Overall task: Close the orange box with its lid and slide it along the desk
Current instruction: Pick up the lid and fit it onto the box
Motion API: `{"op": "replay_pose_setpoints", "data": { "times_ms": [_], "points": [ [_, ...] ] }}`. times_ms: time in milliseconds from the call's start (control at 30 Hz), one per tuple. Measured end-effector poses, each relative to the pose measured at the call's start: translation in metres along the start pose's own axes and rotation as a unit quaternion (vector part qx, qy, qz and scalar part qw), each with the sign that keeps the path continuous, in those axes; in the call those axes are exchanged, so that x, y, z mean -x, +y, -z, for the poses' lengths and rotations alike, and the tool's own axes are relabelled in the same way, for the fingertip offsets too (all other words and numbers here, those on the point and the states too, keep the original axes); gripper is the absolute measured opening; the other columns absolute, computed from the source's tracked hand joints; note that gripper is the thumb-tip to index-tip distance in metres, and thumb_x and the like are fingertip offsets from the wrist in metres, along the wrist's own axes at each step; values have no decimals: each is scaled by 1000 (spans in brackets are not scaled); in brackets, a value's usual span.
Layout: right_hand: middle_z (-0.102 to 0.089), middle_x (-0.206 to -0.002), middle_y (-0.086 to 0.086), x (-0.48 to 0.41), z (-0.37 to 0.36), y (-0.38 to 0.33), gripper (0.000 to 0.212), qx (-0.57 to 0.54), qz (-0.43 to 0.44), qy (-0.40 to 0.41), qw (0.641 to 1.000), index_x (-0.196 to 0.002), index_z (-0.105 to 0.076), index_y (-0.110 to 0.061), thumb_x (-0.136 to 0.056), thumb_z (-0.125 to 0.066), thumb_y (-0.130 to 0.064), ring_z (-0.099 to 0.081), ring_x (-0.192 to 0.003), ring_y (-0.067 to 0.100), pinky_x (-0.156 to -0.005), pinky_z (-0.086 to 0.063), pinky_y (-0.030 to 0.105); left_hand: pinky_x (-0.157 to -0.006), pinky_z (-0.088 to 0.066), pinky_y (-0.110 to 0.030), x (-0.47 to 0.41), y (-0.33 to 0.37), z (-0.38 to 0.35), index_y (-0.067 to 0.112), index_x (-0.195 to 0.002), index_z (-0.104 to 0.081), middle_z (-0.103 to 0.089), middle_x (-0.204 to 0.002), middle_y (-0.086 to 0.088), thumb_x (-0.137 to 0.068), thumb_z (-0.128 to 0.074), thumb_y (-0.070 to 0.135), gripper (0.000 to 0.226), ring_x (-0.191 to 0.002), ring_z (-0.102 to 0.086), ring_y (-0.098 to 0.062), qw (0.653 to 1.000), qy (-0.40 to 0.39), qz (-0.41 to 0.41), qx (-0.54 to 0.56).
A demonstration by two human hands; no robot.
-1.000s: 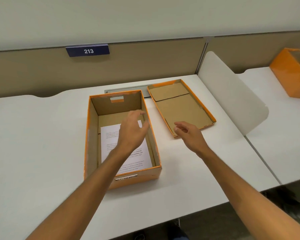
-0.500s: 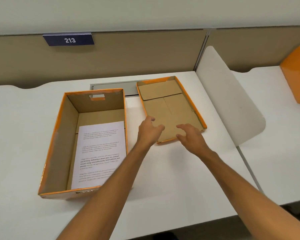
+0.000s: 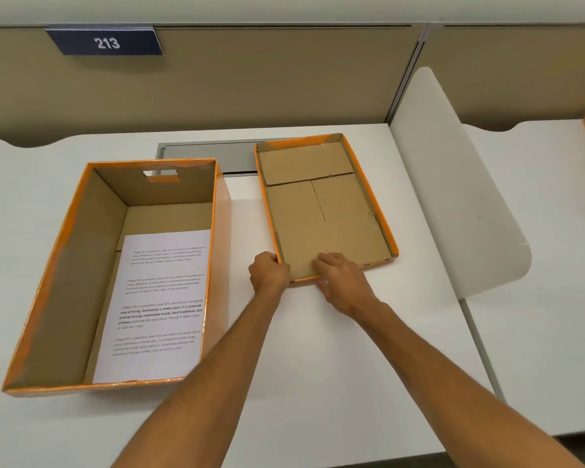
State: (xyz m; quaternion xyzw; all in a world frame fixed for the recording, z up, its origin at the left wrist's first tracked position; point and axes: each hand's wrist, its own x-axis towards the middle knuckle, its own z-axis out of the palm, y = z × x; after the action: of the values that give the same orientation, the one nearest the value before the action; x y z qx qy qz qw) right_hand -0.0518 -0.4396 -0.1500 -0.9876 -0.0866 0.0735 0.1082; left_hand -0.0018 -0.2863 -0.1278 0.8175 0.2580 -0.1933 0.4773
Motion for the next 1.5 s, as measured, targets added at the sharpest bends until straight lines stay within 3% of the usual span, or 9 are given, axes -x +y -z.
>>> {"op": "replay_pose_setpoints", "data": {
  "times_ms": [100, 200, 333, 433, 667, 900, 1067, 1233, 1500],
  "points": [
    [-59, -130, 12, 0, -3, -2, 31, 27, -5, 1, 1000, -121, -59, -10, -92, -62, -19, -52, -121, 35, -92, -48, 49, -78, -61, -46, 1, 6, 0, 20, -69, -61, -62, -75, -3, -73, -63, 7, 15, -90, -70, -37, 999, -13, 2, 33],
    [-62, -116, 15, 0, -1, -6, 25, 49, -17, 65, 997, -114, -60, -7, -90, -59, -13, -57, -107, 37, -82, -50, 49, -82, -61, -43, 3, 13, 3, 15, -114, -71, -70, -112, -8, -70, -67, 19, 44, -93, -71, -29, 995, -25, 5, 92],
    [-67, -98, 14, -2, 8, -11, 23, 34, -30, 193, 980, -110, -66, -4, -86, -62, -3, -64, -91, 35, -68, -54, 44, -70, -63, -38, 13, 37, 10, 13, -84, -70, -72, -96, -12, -65, -63, 15, 20, -70, -64, -23, 979, -85, -26, 186],
    [-69, -102, 14, -8, 23, -13, 32, -15, -32, 257, 966, -117, -66, -3, -86, -63, 4, -65, -92, 33, -66, -56, 43, -72, -63, -46, 22, 62, 11, 13, -89, -57, -66, -98, -14, -71, -62, 9, 19, -82, -62, -26, 959, -132, -52, 246],
    [-73, -108, 17, -15, 70, -6, 36, -176, -43, 362, 914, -124, -66, 0, -88, -70, 2, -68, -96, 29, -81, -57, 35, -65, -60, -30, 45, 115, 14, 12, -112, -60, -73, -100, -5, -87, -71, 24, 30, -84, -73, -13, 936, -179, -167, 254],
    [-67, -83, -5, -13, 111, -4, 16, -427, -203, 422, 773, -95, -66, -17, -90, -75, -29, -63, -72, -1, -64, -49, 8, -104, -47, -41, 36, 126, 16, 19, -134, -58, -65, -127, 4, -92, -64, 36, 46, -124, -57, -17, 923, -239, -200, 224],
    [-74, -101, 2, -5, 126, 6, 24, -610, -216, 418, 637, -105, -68, -14, -86, -79, -22, -72, -92, 18, -79, -61, 39, -118, -28, -53, 8, 92, 22, 14, -155, -25, -30, -161, -6, -91, -64, 46, 83, -146, -29, -32, 965, -227, -61, 120],
    [-77, -112, -5, 2, 131, 5, 37, -747, -192, 387, 506, -114, -68, -24, -82, -82, -12, -75, -100, 17, -80, -63, 46, -84, -52, -46, 0, 86, 36, 17, -139, -39, -49, -146, -11, -94, -64, 32, 53, -114, -57, -31, 936, -276, 3, 218],
    [-65, -134, 8, 10, 138, 5, 51, -845, -106, 266, 452, -131, -55, -25, -88, -72, -6, -65, -121, 32, -87, -60, 49, -78, -52, -43, -8, 95, 66, 6, -131, -47, -61, -120, -9, -94, -65, 11, 41, -99, -61, -24, 929, -216, -20, 299]
  ]
}}
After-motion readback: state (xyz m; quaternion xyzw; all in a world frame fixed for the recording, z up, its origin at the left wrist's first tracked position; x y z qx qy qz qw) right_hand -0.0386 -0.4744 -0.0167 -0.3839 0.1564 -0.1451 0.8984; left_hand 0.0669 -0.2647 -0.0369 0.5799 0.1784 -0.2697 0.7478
